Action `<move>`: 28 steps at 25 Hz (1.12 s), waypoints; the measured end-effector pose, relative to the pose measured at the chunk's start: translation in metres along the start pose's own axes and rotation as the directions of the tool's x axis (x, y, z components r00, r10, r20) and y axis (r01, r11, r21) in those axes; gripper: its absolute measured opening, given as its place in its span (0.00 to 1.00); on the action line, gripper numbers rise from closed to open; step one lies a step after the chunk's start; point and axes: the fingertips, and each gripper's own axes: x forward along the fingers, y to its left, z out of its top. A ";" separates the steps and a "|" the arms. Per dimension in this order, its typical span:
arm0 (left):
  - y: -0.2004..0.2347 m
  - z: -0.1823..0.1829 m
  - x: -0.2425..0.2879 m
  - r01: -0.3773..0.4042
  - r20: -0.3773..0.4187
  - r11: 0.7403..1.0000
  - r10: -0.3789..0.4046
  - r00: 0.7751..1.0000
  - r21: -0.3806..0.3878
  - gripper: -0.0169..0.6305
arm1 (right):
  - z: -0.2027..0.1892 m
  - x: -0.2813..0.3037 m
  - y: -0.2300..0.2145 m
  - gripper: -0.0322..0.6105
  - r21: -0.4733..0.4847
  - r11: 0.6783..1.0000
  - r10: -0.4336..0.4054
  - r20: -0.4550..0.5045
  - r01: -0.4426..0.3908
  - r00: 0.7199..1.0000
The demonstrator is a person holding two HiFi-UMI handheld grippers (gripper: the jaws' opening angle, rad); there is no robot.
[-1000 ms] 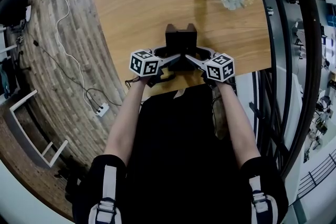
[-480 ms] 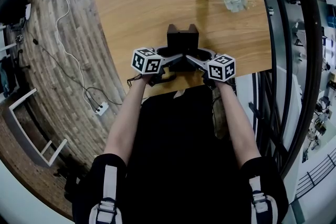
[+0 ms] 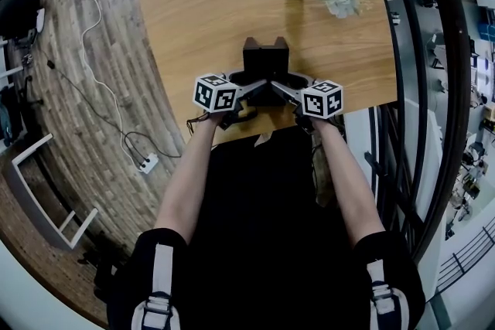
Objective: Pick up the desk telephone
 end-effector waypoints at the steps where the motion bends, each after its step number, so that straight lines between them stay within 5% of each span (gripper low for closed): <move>1: 0.000 0.000 0.000 -0.002 0.001 1.000 0.002 1.000 -0.002 0.39 | 0.000 0.000 0.000 0.40 0.001 1.000 -0.003 -0.003 0.003 1.000; 28: -0.029 0.015 -0.029 0.001 0.080 1.000 -0.003 0.997 0.029 0.38 | 0.014 -0.019 0.036 0.39 -0.008 1.000 0.001 0.060 0.000 0.998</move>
